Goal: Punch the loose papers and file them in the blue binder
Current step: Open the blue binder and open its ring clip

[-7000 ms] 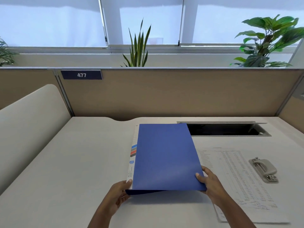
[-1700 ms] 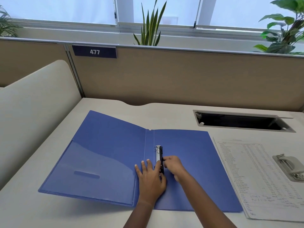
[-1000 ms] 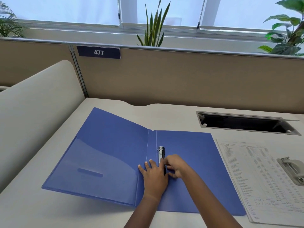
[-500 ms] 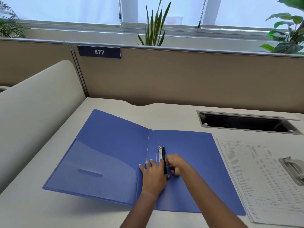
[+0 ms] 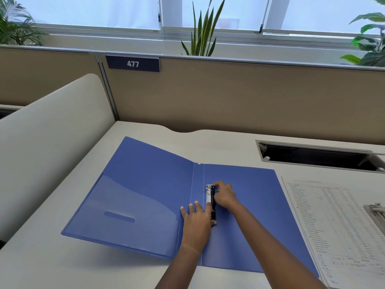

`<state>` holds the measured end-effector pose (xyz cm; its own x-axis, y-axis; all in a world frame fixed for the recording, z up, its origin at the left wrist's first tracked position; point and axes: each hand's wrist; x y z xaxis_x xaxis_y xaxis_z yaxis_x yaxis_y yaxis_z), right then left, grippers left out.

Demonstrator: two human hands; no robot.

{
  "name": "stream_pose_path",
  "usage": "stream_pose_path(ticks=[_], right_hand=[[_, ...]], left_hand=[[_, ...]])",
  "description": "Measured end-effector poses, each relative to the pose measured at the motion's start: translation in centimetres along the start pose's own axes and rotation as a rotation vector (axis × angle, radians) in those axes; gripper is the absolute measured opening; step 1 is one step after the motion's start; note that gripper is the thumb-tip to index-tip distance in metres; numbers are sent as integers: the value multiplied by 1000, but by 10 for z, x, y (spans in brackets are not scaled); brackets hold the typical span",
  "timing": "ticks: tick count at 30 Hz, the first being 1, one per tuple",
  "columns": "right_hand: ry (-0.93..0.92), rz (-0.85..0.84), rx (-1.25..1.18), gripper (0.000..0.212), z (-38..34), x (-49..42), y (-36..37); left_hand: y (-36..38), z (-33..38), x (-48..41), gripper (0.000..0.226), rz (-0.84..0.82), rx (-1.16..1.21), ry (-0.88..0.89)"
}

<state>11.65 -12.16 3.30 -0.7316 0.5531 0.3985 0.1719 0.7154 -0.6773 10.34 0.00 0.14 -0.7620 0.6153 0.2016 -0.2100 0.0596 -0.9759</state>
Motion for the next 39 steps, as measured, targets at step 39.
stream_pose_path(ticks=[39], right_hand=[[-370,295,44,10,28,61,34]], left_hand=[[-6,-14,0,30,217,229,-125]])
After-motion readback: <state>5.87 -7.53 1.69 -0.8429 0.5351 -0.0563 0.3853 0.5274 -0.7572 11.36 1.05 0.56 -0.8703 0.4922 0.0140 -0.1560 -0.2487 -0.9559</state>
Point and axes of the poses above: each hand's wrist, its own x-axis away from the middle knuckle, its own y-axis out of the palm, z = x × y, and after that the axes turned 2 degrees about -x, right-handed
